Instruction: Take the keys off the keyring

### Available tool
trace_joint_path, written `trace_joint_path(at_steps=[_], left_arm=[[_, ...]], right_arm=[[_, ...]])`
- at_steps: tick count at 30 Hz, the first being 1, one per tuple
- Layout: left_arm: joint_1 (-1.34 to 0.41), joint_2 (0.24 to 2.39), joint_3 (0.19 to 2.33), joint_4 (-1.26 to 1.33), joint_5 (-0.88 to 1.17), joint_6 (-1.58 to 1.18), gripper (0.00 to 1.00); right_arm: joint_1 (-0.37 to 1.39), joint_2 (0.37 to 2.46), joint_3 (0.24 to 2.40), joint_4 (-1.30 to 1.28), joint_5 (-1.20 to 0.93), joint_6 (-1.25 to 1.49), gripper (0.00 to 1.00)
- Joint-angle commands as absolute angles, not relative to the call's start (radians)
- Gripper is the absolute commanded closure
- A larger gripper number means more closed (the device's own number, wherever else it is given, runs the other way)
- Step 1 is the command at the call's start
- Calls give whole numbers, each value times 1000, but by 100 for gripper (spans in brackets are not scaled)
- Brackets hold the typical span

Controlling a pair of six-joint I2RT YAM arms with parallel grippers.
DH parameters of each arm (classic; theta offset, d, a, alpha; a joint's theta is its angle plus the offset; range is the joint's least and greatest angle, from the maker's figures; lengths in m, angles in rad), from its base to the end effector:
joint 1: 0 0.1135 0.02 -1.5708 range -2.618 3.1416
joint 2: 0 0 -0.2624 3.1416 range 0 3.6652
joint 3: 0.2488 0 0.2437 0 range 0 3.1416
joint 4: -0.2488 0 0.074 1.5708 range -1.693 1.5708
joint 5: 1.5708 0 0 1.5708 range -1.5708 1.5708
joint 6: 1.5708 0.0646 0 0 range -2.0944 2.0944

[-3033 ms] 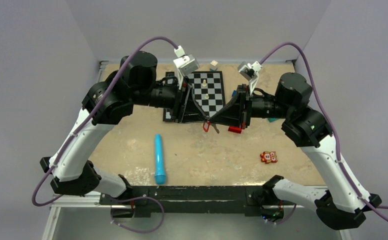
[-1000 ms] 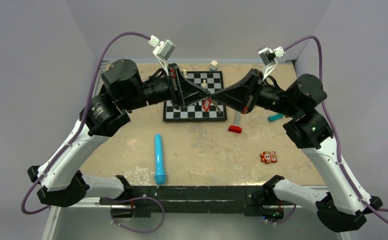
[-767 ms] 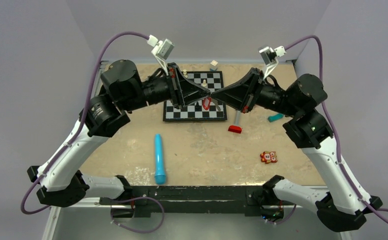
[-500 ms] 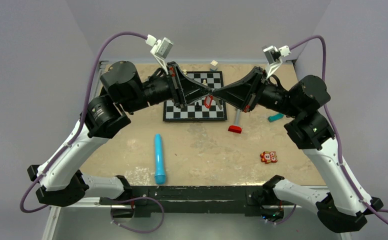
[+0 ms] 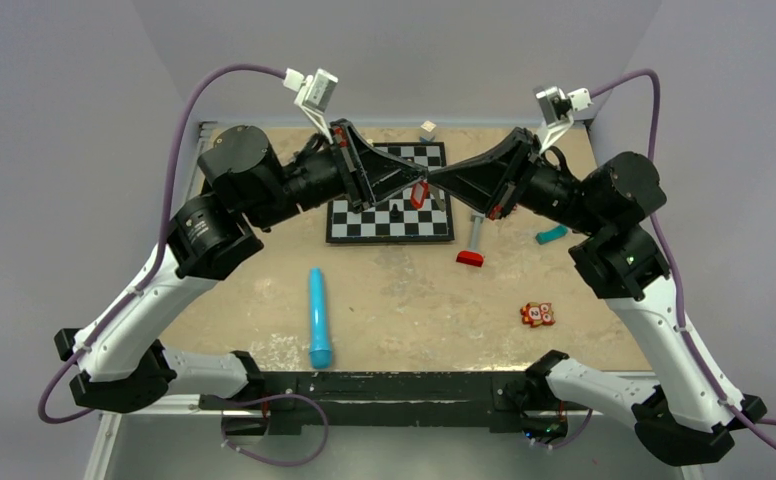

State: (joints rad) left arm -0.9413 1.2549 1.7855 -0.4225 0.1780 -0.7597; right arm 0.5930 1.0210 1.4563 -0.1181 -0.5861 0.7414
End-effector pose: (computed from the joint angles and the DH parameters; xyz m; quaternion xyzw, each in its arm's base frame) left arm 0.1371 -0.2077 0.5490 0.1262 0.6565 -0.5963 0.4444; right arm 0.1402 0.1376 0.5311 -0.1917 0.5773 0.6129 0.5043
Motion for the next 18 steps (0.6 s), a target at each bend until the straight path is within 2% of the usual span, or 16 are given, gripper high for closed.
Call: trace_joint_path(at_steps=[1, 8, 11, 15, 18], left_arm=[[-971, 1268, 1755, -345, 166, -815, 100], [-971, 1264, 1743, -324, 200, -804, 100], [-971, 1246, 1726, -328, 197, -785, 85], [-971, 1214, 1695, -342, 184, -767, 62], [-969, 1204, 1708, -385, 180, -741, 49]], right_arm=[[604, 1043, 1478, -62, -583, 746, 100], [604, 1042, 1478, -72, -589, 738, 100], [603, 1038, 1486, -98, -584, 723, 100], [603, 1024, 1482, -131, -572, 702, 100], [603, 1019, 1474, -141, -571, 697, 100]])
